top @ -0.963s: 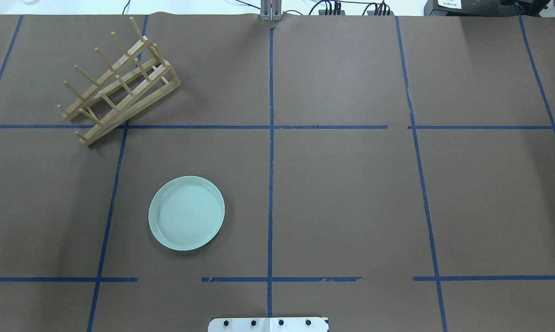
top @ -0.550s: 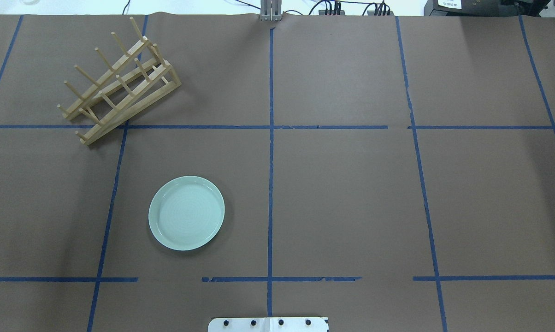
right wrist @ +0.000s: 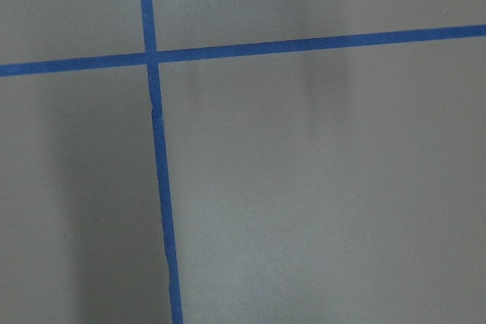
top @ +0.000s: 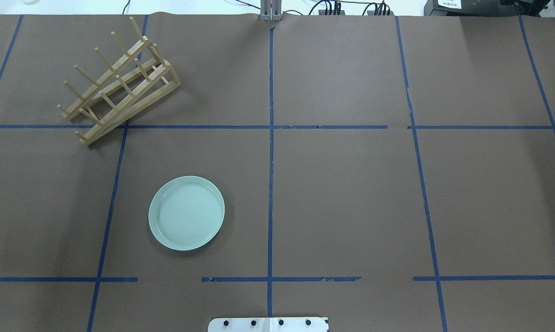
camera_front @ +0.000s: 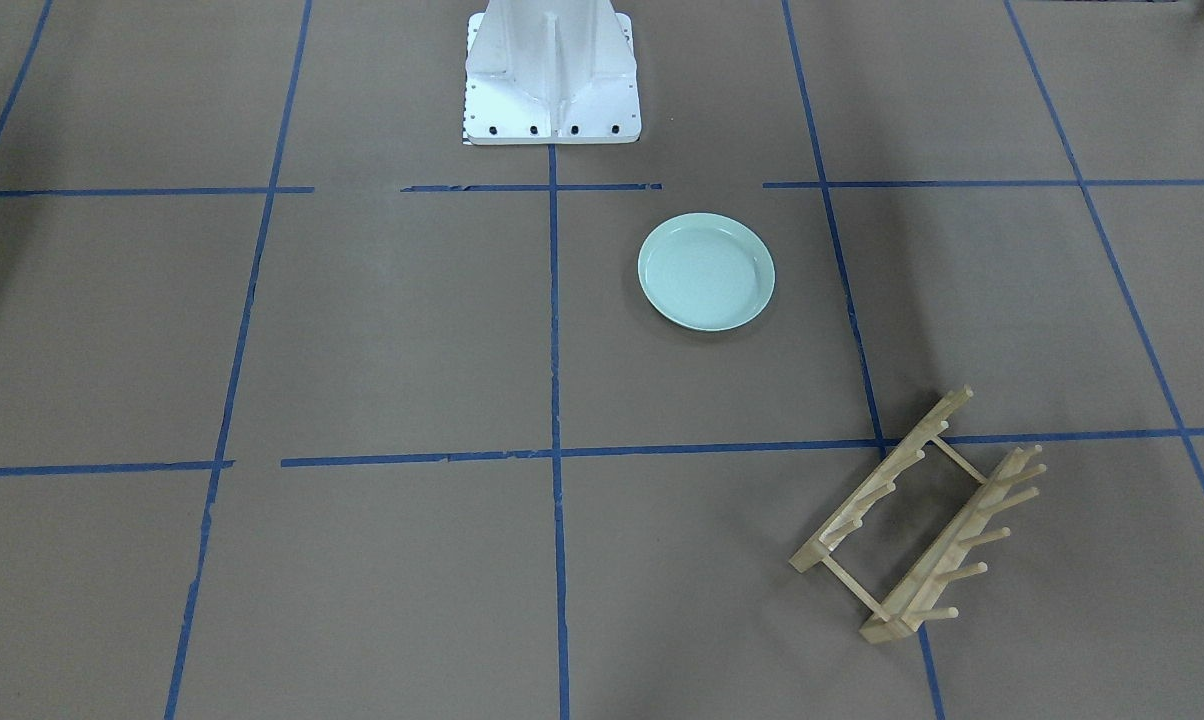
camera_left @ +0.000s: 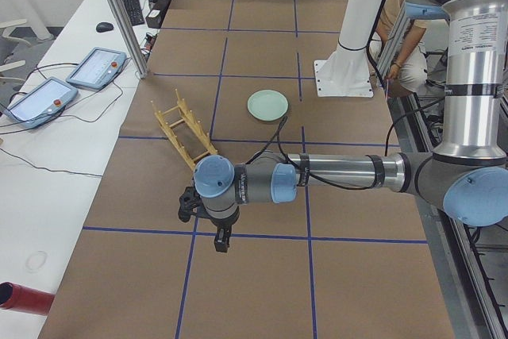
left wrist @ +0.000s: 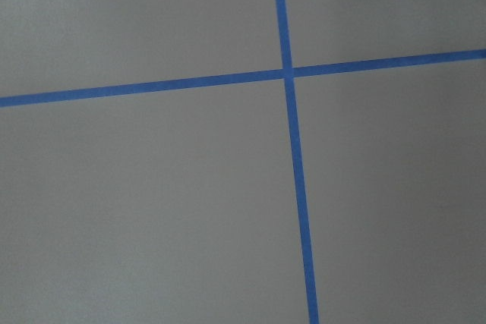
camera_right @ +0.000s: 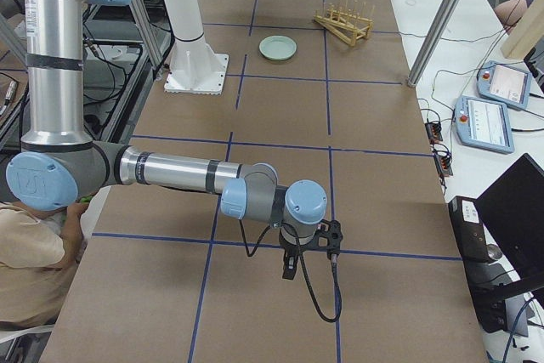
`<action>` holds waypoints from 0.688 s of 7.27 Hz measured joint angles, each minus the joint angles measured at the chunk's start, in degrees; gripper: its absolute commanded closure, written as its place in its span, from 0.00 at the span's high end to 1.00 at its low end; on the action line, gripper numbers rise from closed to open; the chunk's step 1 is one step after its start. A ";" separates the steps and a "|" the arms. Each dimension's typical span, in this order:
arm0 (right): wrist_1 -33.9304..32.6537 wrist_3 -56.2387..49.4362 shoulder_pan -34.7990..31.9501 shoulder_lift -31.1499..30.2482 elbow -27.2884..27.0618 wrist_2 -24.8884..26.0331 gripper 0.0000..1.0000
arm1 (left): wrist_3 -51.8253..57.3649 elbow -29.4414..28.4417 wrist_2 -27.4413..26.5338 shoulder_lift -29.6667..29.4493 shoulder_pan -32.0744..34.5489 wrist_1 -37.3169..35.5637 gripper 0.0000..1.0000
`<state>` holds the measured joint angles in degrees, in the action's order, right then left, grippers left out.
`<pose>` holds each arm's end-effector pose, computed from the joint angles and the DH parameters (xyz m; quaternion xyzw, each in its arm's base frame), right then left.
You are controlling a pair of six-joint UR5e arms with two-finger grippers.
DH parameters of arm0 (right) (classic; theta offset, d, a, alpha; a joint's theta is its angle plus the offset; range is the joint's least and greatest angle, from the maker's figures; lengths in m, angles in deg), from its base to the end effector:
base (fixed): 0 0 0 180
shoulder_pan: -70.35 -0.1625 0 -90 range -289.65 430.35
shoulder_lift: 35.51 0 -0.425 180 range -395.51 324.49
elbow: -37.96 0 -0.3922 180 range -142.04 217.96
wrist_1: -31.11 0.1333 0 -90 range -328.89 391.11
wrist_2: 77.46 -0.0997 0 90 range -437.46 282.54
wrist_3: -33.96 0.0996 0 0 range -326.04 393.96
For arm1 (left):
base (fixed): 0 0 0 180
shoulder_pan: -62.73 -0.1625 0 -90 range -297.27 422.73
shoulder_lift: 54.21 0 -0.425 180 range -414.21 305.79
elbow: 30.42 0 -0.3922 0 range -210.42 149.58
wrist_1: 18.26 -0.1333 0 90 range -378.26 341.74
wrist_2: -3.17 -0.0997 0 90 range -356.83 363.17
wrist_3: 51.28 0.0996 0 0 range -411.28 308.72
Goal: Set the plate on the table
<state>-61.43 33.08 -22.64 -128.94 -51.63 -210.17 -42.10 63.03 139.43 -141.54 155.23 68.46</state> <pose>0.0895 -0.4528 0.6968 -0.0395 -0.3651 0.0374 0.9294 -0.0817 -0.4658 0.6548 0.0200 0.3927 0.0450 0.9183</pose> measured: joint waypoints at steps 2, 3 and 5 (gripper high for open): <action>0.00 0.00 0.00 0.00 -0.02 0.00 1.00 | 0.02 1.04 0.07 -0.60 0.52 -3.78 1.00; 0.00 0.00 0.00 0.00 -0.04 0.00 1.00 | 0.02 1.92 0.27 -1.14 1.18 -6.95 1.00; 0.00 0.00 0.00 0.00 -0.04 0.00 1.00 | -0.16 2.64 3.72 -1.91 1.64 -9.12 1.00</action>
<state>-61.43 33.09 -22.64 -128.94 -51.67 -210.17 -42.25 65.66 143.15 -143.45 156.87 59.35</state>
